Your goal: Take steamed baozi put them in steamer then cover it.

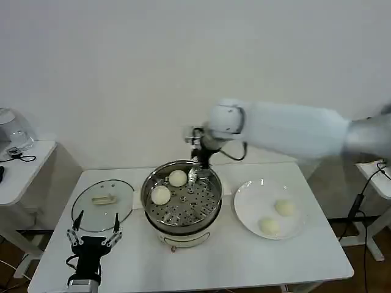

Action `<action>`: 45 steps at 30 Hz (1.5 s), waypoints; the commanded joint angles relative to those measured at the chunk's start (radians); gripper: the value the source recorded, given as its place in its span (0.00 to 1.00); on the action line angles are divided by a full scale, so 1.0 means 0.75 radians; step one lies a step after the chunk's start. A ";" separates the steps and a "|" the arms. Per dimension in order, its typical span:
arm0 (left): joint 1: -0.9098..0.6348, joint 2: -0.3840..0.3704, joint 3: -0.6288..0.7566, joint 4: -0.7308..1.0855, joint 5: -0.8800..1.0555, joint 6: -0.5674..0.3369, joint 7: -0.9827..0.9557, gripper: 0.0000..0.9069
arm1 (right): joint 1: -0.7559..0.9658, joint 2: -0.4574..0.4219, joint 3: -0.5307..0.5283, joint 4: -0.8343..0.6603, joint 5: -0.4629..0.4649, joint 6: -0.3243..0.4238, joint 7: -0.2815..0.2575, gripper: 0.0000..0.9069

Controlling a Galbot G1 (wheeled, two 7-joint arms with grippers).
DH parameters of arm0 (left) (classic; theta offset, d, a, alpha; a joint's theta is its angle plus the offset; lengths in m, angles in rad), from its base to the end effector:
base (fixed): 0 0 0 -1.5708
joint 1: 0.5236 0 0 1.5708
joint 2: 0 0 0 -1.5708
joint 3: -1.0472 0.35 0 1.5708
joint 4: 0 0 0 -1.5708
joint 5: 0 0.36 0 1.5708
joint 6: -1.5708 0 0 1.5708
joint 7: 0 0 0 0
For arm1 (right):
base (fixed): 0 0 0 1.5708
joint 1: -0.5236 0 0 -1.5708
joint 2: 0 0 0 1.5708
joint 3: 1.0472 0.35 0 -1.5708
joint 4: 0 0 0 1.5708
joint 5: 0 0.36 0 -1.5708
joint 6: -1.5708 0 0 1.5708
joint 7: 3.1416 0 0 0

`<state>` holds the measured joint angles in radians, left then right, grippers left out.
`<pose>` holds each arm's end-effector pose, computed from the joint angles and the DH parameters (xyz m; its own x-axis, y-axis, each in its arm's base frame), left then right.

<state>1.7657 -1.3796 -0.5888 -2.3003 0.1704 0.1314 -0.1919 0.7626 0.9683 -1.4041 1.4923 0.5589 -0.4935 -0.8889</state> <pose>0.1327 0.0381 -0.2551 -0.9883 -0.1461 0.0442 -0.1201 0.9233 0.3647 0.5176 0.0627 -0.0029 -0.2711 -0.2666 0.9249 -0.9262 -0.1894 -0.3260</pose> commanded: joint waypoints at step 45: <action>0.000 -0.003 -0.029 0.038 0.031 0.022 0.009 1.00 | -0.925 -0.396 0.497 -0.170 -0.689 0.305 -0.231 1.00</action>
<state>1.7654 -1.3821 -0.6107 -2.2713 0.1935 0.1472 -0.1851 0.1340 0.6076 -1.0689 1.4367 0.0615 -0.2715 -1.0545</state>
